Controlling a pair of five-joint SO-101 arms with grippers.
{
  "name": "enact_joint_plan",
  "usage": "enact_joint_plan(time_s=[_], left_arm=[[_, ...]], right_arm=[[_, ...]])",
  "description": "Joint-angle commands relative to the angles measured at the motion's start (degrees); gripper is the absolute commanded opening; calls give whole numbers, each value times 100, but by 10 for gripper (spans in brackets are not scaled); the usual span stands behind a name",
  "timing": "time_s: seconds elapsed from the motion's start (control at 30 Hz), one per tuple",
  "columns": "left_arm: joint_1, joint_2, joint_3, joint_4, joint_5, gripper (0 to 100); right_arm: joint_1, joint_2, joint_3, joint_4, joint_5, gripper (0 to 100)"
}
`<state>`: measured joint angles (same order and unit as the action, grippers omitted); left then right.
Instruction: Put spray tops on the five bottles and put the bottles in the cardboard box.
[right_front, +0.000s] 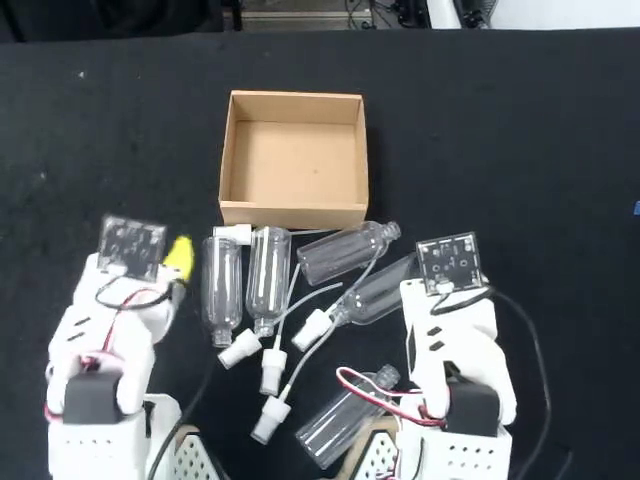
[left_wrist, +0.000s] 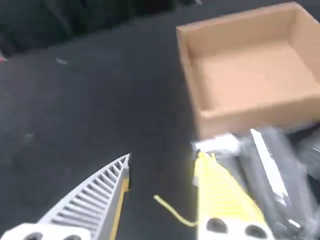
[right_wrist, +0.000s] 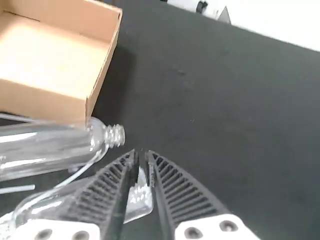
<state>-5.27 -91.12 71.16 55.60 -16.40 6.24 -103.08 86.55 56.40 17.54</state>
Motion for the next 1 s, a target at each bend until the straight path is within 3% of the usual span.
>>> enact_joint_plan(time_s=[0.0,0.27,0.43,0.8,0.97], left_arm=[[655,2075,-1174,44,492,230],[690,6075,-3011,97,1451,230],[330,7464,-3714,571,1547,228],[-1473,8079,-3996,1011,633,227],[-1719,7692,-4488,1556,475,227]], right_arm=[[-70,-558,242,-334,-185,12],[-105,-549,646,-404,-193,13],[-88,-549,646,-404,-193,13],[-114,-549,655,-396,-185,12],[-114,-549,655,-396,-185,12]])
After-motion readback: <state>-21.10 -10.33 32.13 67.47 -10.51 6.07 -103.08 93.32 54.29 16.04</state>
